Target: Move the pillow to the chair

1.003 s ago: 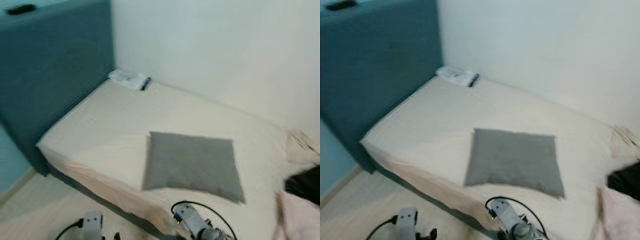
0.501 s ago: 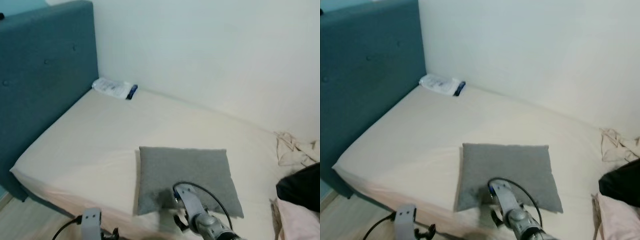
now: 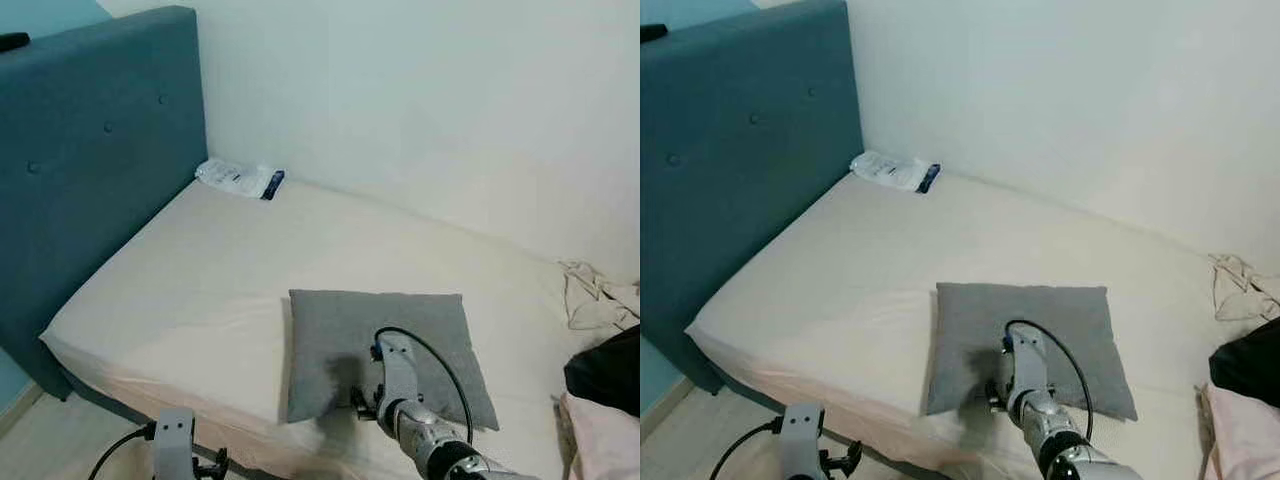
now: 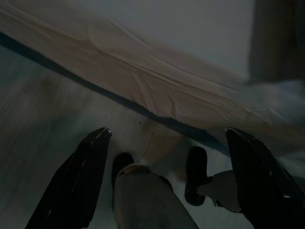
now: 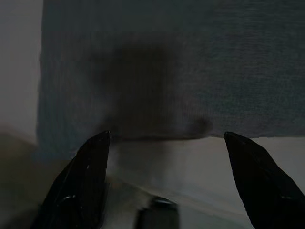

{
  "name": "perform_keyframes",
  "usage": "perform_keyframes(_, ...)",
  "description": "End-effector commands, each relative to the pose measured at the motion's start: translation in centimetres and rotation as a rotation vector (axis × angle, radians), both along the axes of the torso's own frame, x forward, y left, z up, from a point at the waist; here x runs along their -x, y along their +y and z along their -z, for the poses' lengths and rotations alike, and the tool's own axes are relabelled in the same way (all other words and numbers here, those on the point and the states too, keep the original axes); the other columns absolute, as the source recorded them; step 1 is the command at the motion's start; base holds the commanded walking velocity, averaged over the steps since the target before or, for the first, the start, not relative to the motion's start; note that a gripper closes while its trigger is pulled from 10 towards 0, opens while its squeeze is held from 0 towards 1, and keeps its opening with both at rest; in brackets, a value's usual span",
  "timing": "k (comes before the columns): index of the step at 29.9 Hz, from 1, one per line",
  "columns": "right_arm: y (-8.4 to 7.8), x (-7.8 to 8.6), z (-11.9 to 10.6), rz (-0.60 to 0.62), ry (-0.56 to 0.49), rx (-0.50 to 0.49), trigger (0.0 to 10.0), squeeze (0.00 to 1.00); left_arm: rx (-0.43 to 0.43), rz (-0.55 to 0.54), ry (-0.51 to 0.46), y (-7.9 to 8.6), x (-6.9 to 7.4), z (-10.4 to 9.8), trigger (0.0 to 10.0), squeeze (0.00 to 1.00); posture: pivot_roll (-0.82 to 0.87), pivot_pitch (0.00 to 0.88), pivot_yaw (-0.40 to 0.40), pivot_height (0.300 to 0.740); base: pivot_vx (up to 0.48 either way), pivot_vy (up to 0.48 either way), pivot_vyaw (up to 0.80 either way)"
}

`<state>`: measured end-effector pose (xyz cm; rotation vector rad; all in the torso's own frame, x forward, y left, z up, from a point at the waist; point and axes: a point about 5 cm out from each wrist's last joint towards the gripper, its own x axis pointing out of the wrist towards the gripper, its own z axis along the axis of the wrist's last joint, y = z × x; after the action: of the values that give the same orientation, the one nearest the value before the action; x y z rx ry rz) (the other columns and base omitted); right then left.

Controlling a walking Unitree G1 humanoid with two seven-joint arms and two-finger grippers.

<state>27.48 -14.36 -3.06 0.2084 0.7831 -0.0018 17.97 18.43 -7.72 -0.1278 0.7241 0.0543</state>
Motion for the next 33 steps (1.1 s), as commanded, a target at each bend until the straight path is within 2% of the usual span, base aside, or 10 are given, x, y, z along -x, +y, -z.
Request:
perform_keyframes(1,-0.4,0.0,0.1,0.126,0.018,-0.093,10.0,0.00,-0.012,0.020,-0.027,0.3,-0.3,-0.3,10.0,0.00,0.12,0.082,-0.116,0.655,0.000,0.000,0.00)
perform_keyframes(4,-0.5,-0.1,-0.1,0.214,0.020,-0.171,10.0,0.00,-0.020,0.026,-0.052,0.5,-0.6,-0.6,10.0,0.00,0.12,0.083,-0.114,0.640,0.000,0.000,0.00)
perform_keyframes(9,-1.0,0.1,0.1,0.304,0.044,-0.213,10.0,0.00,-0.045,0.065,-0.072,0.7,-0.8,-0.8,10.0,0.00,0.13,0.087,-0.111,0.620,0.000,0.000,0.00)
perform_keyframes(18,-1.0,-0.3,-0.3,0.325,0.001,-0.275,10.0,0.00,-0.062,0.082,-0.075,1.1,-0.3,-0.8,10.0,0.00,0.14,0.104,-0.096,0.600,0.000,0.000,0.00)
perform_keyframes(19,-0.7,-1.0,-0.9,0.305,-0.055,-0.335,10.0,0.00,-0.067,0.092,-0.074,1.2,0.1,-0.6,10.0,0.00,0.15,0.112,-0.089,0.600,0.000,0.000,0.00)
perform_keyframes(23,0.0,-1.5,-1.5,0.251,-0.104,-0.377,10.0,0.00,-0.068,0.099,-0.073,1.2,0.4,-0.5,10.0,0.00,0.15,0.118,-0.084,0.600,0.000,0.000,0.00)
perform_keyframes(24,1.2,-2.1,-2.3,0.166,-0.168,-0.456,10.0,0.00,-0.070,0.104,-0.070,1.3,0.8,-0.4,10.0,0.00,0.15,0.132,-0.074,0.600,0.000,0.000,0.00)
perform_keyframes(26,1.6,-2.3,-2.6,0.130,-0.190,-0.482,10.0,0.00,-0.070,0.105,-0.069,1.3,0.9,-0.4,10.0,0.00,0.15,0.132,-0.074,0.600,0.000,0.000,0.00)
perform_keyframes(27,3.4,-2.6,-3.4,-0.001,-0.231,-0.594,10.0,0.00,-0.071,0.112,-0.062,1.3,1.2,-0.3,10.0,0.00,0.15,0.143,-0.064,0.600,0.000,0.000,0.00)
perform_keyframes(33,4.5,-3.0,-4.4,-0.104,-0.279,-0.705,10.0,0.00,-0.071,0.126,-0.055,1.2,1.6,-0.1,10.0,0.00,0.15,0.154,-0.057,0.600,0.000,0.000,0.00)
